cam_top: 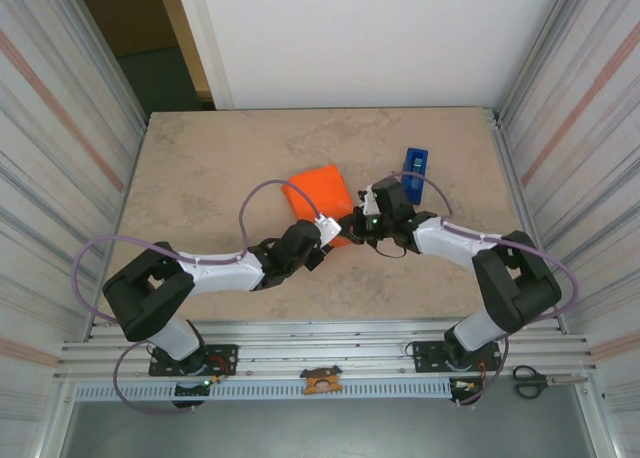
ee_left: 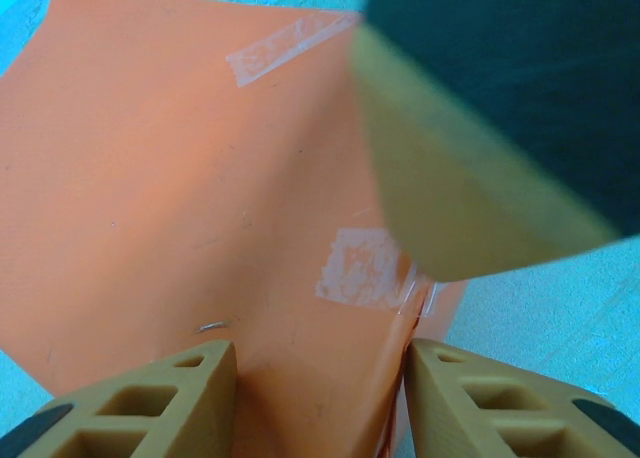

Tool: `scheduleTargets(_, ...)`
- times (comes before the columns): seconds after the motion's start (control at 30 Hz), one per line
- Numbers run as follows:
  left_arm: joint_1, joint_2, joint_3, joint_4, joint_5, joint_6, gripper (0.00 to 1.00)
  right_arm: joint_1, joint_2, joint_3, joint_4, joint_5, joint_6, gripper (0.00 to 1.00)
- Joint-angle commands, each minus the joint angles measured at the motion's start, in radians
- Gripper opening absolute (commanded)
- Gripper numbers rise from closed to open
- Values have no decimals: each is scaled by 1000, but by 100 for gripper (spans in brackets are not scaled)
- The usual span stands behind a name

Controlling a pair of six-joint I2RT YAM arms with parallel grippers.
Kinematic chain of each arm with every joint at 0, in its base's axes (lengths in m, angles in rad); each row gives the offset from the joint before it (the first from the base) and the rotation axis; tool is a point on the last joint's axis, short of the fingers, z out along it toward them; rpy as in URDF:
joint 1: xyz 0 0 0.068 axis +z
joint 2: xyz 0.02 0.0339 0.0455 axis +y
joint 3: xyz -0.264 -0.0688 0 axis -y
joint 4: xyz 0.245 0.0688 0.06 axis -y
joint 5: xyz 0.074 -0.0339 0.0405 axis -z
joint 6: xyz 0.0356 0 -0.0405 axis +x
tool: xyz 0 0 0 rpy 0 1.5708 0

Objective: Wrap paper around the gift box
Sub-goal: Wrap the gift box with the wrapping paper.

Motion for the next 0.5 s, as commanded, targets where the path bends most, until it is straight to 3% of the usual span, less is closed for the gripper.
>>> scheduleTargets(0.0,-2,67,-65,-191,79,-39,47,8,49,51,9,-31,-13,0)
scheduleTargets(0.23,-1,55,-68,-191,75,-40,47,9,119,45,-119,51,-63,0)
scheduleTargets(0.47,0,29,-57,-193,74,-37,48,1,41,111,-166,34,-103,1)
